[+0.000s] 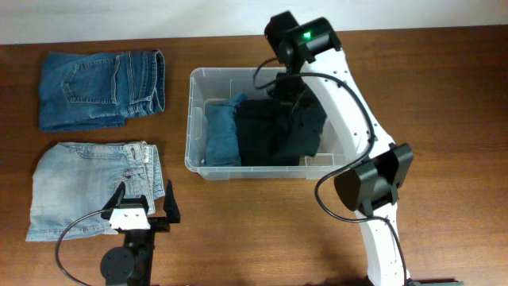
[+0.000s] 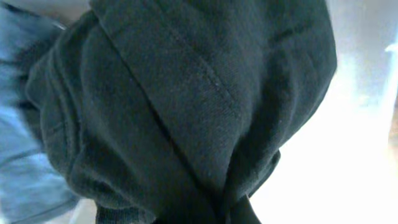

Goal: Pack container
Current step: 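Carry the dark garment into the container's right side, then lower the dark garment beside the black one and release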

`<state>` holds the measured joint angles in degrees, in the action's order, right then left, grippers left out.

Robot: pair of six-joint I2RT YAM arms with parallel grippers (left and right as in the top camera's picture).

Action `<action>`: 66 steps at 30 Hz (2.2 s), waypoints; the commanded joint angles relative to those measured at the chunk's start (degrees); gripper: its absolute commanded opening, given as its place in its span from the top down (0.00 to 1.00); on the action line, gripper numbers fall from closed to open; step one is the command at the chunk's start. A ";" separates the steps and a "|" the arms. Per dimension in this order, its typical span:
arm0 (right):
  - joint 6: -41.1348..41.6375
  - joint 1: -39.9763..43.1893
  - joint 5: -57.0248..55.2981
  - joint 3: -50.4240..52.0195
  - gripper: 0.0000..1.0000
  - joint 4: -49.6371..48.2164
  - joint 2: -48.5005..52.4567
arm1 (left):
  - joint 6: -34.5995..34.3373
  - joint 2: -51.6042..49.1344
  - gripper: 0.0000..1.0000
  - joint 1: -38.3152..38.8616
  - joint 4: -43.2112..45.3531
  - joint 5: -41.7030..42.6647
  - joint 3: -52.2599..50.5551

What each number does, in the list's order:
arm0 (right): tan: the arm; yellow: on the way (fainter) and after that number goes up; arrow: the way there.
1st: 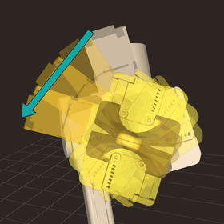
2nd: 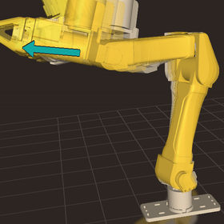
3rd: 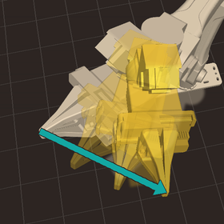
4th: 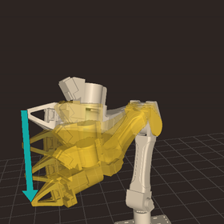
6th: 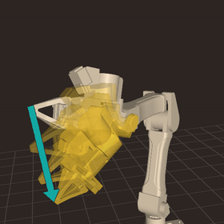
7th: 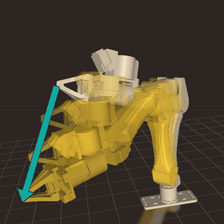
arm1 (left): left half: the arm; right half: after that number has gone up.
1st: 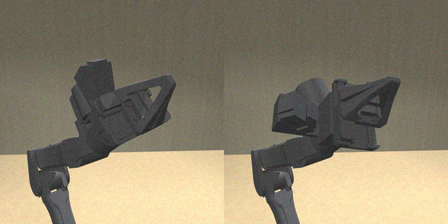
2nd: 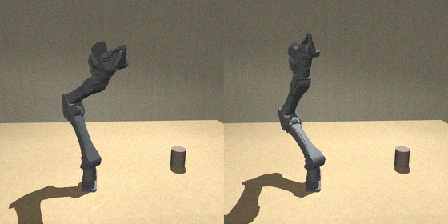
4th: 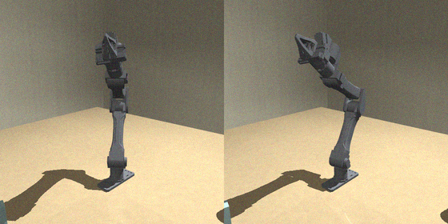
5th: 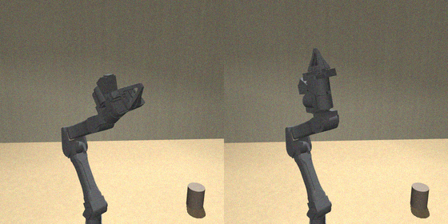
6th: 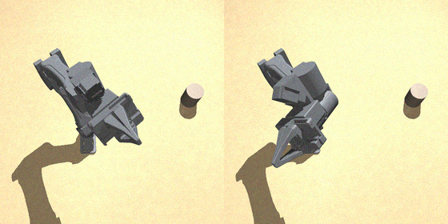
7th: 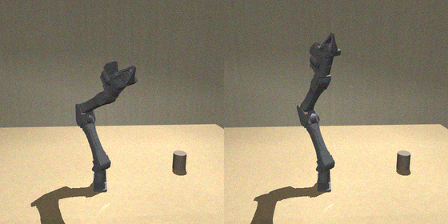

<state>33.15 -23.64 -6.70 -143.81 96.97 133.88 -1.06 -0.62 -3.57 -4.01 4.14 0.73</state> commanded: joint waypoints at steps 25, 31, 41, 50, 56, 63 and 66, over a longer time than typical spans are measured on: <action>-1.62 2.34 -3.65 4.15 0.38 0.02 -0.37 | 0.70 0.26 0.01 -0.35 -0.13 0.61 -0.22; -1.66 2.34 -3.63 3.89 0.39 -0.35 -0.50 | 0.70 0.26 0.01 -0.35 -0.13 0.61 -0.22; -17.09 2.27 13.86 0.94 0.40 -9.51 -0.35 | 0.70 0.26 0.01 -0.35 -0.13 0.61 -0.22; -22.23 2.40 14.16 7.06 0.75 -14.49 -0.31 | 0.70 0.26 0.01 -0.35 -0.13 0.61 -0.24; -20.96 2.38 14.21 16.46 0.86 -18.80 -0.33 | 0.70 0.26 0.01 -0.35 -0.13 0.61 -0.24; -20.68 2.34 14.69 26.10 0.93 -22.84 -0.31 | 0.70 0.26 0.01 -0.35 -0.13 0.61 -0.24; -20.70 2.29 16.02 25.53 0.92 -22.84 -1.11 | 0.70 0.26 0.01 -0.35 -0.13 0.61 -0.22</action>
<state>12.05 -21.41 7.90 -118.04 74.26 133.88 -1.06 -0.62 -3.57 -4.01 4.16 0.73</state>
